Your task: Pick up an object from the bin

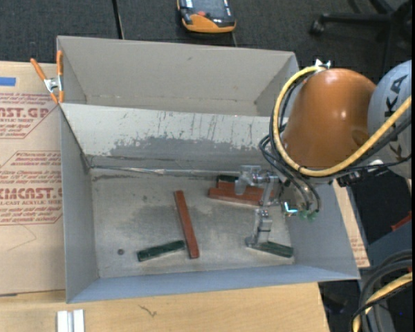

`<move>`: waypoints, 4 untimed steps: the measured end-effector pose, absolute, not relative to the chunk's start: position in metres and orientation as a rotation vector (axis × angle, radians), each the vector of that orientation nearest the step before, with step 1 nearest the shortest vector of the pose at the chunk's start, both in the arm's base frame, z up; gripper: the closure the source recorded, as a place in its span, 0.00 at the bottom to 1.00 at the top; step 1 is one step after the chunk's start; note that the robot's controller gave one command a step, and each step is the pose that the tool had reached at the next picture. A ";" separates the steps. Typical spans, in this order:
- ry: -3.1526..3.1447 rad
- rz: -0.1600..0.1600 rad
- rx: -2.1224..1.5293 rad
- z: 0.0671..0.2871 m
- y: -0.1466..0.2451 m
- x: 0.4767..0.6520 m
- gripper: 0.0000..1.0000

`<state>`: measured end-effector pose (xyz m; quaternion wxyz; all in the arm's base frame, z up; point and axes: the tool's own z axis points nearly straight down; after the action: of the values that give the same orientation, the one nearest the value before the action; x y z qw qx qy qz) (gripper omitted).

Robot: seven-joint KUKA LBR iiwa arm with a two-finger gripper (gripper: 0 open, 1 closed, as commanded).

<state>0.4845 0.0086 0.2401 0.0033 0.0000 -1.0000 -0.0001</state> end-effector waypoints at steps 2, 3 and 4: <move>-3.147 0.001 0.087 0.171 -0.043 0.489 0.00; -3.141 0.000 0.149 0.159 -0.047 0.568 0.00; -3.140 -0.001 -0.144 0.133 -0.093 0.494 0.00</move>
Offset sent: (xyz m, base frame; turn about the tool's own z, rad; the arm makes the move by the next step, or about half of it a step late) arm 0.0050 -0.1243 -0.1701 -0.1197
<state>0.4945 -0.0926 0.1331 -0.0008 -0.0457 -0.9990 -0.0003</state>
